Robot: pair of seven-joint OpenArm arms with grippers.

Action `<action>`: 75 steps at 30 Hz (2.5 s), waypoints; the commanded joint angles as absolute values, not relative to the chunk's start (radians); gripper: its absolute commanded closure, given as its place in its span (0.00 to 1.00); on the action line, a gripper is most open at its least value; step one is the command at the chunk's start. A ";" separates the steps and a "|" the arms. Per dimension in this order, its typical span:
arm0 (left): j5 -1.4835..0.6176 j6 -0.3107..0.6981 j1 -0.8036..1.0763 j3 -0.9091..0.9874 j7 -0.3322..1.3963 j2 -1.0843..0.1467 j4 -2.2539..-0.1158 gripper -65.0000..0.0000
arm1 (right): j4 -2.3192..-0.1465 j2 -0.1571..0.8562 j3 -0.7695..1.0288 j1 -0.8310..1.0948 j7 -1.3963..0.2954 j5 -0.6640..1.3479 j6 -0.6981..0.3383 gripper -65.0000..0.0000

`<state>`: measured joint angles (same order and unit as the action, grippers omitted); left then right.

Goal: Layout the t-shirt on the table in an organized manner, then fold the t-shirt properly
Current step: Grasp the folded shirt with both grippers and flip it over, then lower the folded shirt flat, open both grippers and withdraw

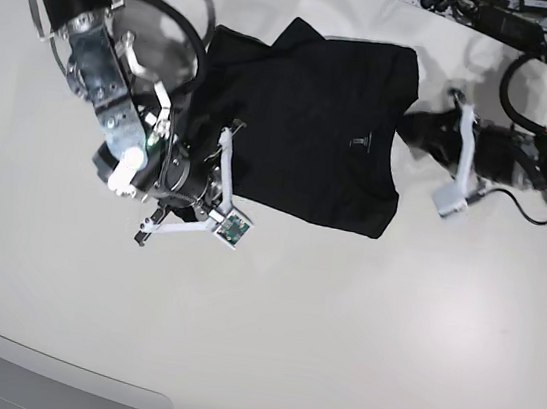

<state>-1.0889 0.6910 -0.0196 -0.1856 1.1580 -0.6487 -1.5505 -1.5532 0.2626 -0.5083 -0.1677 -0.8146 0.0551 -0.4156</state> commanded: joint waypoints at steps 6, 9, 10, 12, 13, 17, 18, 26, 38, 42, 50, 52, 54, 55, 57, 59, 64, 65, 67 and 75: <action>-1.001 0.698 -0.067 -0.387 1.129 -0.663 -1.565 1.00 | -1.383 0.263 -0.503 -0.271 -0.808 0.136 -0.476 1.00; -0.922 0.698 -0.067 -0.489 1.127 -0.653 -1.565 1.00 | -1.324 0.263 -0.503 -0.278 -0.809 0.139 -0.505 1.00; -0.898 0.698 -0.067 -0.519 1.123 -0.649 -1.565 1.00 | -1.313 0.263 -0.503 -0.277 -0.811 0.141 -0.523 1.00; -0.838 0.698 -0.067 -0.572 1.097 -0.645 -1.564 1.00 | -1.306 0.264 -0.503 -0.274 -0.842 0.175 -0.575 1.00; -0.798 0.698 -0.067 -0.593 1.072 -0.646 -1.564 1.00 | -1.306 0.264 -0.503 -0.274 -0.870 0.209 -0.602 1.00; -0.605 0.698 -0.069 -0.630 0.965 -0.646 -1.564 1.00 | -1.307 0.264 -0.503 -0.274 -0.981 0.366 -0.662 1.00; -0.566 0.698 -0.076 -0.630 0.939 -0.646 -1.562 1.00 | -1.307 0.264 -0.503 -0.274 -1.000 0.396 -0.675 1.00; -0.498 0.698 -0.265 -0.630 0.774 -0.617 -1.333 1.00 | -1.341 0.292 -0.503 -0.236 -1.103 0.614 -0.673 1.00; -0.466 0.698 -0.616 -0.630 0.722 -0.445 -1.140 1.00 | -1.554 0.333 -0.470 -0.033 -1.108 0.593 -0.526 1.00; -0.485 0.619 -0.711 -0.626 0.784 -0.449 -1.157 1.00 | -1.605 0.332 -0.377 0.038 -1.108 0.552 -0.463 1.00; -0.765 0.597 -0.736 -0.542 0.947 -0.508 -1.157 1.00 | -1.617 0.262 -0.089 0.139 -1.072 0.565 -0.415 1.00; -0.841 0.625 -0.718 -0.497 0.981 -0.518 -1.157 1.00 | -1.617 0.231 -0.031 0.160 -1.013 0.567 -0.456 1.00; -0.883 0.632 -0.693 -0.438 1.002 -0.524 -1.157 1.00 | -1.616 0.194 0.007 0.180 -0.970 0.560 -0.491 1.00; -0.894 0.632 -0.677 -0.403 1.008 -0.526 -1.157 1.00 | -1.615 0.176 0.013 0.186 -0.962 0.544 -0.501 1.00; -0.908 0.632 -0.640 -0.330 1.012 -0.530 -1.157 1.00 | -1.615 0.139 0.013 0.190 -0.962 0.504 -0.502 1.00; -0.911 0.632 -0.603 -0.260 1.015 -0.534 -1.157 1.00 | -1.615 0.109 0.013 0.191 -0.974 0.477 -0.514 1.00; -0.911 0.639 -0.522 -0.140 1.034 -0.535 -1.157 1.00 | -1.615 0.069 0.013 0.192 -1.055 0.471 -0.588 1.00; -0.910 0.645 -0.506 -0.126 1.037 -0.537 -1.157 1.00 | -1.615 0.064 0.013 0.195 -1.076 0.474 -0.595 1.00; -0.910 0.666 -0.479 -0.108 1.046 -0.538 -1.157 1.00 | -1.615 0.063 0.012 0.210 -1.114 0.521 -0.602 1.00; -0.960 0.689 -0.397 -0.101 1.056 -0.538 -1.157 1.00 | -1.615 0.064 0.011 0.307 -1.169 0.739 -0.677 1.00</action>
